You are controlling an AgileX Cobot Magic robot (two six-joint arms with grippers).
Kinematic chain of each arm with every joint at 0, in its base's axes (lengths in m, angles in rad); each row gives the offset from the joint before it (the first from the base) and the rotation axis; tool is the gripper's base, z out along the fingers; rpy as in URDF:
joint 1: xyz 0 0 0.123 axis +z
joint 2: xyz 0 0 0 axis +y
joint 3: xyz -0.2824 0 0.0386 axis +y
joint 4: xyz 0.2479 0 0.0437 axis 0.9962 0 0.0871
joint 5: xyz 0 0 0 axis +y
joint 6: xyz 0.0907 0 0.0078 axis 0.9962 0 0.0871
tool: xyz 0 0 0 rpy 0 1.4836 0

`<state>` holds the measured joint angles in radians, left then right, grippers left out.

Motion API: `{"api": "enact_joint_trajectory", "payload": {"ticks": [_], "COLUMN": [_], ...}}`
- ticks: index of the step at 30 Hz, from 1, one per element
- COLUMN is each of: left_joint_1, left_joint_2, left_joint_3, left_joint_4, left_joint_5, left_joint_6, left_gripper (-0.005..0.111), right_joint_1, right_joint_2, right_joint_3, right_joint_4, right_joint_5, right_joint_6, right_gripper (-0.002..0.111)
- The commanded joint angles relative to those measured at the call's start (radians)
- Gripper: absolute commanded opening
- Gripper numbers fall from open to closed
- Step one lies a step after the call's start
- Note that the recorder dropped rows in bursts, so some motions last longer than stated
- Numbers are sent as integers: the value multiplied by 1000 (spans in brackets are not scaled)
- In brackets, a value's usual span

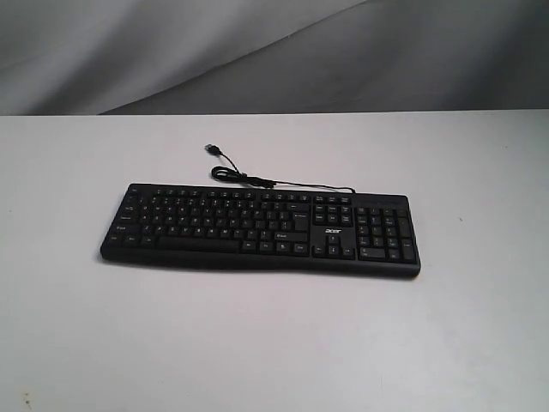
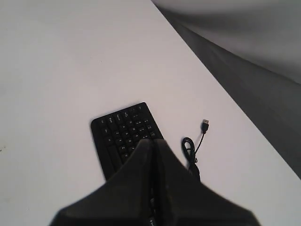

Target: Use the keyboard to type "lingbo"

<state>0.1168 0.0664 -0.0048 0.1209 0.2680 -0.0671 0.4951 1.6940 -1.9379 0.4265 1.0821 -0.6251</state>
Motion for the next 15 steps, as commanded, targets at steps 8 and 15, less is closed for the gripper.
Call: {"api": "enact_joint_trajectory", "payload": {"ticks": [8, 15], "left_joint_1": [-1, -1], "left_joint_2": [6, 6], "left_joint_3": [5, 5], "left_joint_4": [-4, -4], "left_joint_5": [-6, -6], "left_joint_6": [-2, -2], "left_gripper": [1, 1], "right_joint_1": [-7, -7], "right_joint_2": [-14, -28], "right_joint_3": [-2, -12], "right_joint_4": [-50, -161], "right_joint_5": [-4, -96], "right_joint_6": [7, 247], "right_gripper": [0, 0]}}
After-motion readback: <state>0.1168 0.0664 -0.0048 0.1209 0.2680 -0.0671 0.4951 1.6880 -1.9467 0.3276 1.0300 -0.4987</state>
